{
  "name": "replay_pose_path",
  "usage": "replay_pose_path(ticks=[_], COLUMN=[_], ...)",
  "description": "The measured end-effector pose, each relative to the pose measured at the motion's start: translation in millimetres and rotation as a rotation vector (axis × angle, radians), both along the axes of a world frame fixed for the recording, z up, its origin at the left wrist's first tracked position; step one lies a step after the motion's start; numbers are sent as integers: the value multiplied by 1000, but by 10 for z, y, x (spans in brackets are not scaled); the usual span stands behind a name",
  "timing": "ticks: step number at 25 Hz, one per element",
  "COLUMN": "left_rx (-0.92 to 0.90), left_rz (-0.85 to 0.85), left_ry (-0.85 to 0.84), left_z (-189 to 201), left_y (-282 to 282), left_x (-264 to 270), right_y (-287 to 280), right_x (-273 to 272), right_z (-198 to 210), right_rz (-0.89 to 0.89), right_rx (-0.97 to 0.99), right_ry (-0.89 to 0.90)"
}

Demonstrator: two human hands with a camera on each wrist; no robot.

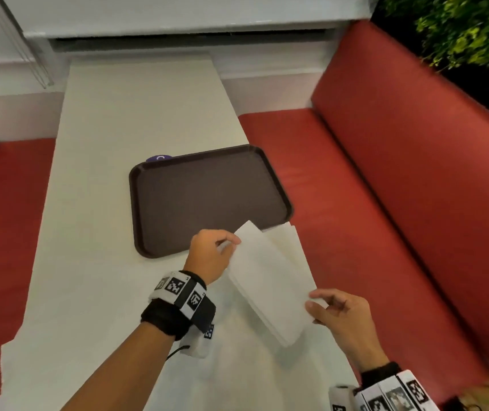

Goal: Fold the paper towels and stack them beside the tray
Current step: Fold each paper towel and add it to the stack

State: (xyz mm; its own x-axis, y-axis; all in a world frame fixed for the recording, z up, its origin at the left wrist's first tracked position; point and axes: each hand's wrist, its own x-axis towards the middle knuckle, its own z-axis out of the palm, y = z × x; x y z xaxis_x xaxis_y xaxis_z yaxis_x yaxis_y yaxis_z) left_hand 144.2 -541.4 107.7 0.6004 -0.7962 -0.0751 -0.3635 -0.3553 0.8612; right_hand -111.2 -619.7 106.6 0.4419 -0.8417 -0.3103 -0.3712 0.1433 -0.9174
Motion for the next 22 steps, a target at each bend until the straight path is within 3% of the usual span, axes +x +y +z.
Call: replay_pose_path(ticks=[5, 13, 18, 22], left_rx=[260, 549, 670, 439], left_rz=[-362, -546, -522, -301], left_ry=[-337, -444, -487, -387], left_z=[-357, -691, -734, -500], left_y=[-769, -1183, -1093, -524], left_x=[-47, -162, -196, -129], right_y=[-41, -241, -166, -30], right_x=[26, 7, -103, -107], right_z=[-291, -649, -763, -556], right_rz=[-3, 114, 239, 241], right_rx=[-81, -157, -111, -228], right_ry=[180, 439, 515, 481])
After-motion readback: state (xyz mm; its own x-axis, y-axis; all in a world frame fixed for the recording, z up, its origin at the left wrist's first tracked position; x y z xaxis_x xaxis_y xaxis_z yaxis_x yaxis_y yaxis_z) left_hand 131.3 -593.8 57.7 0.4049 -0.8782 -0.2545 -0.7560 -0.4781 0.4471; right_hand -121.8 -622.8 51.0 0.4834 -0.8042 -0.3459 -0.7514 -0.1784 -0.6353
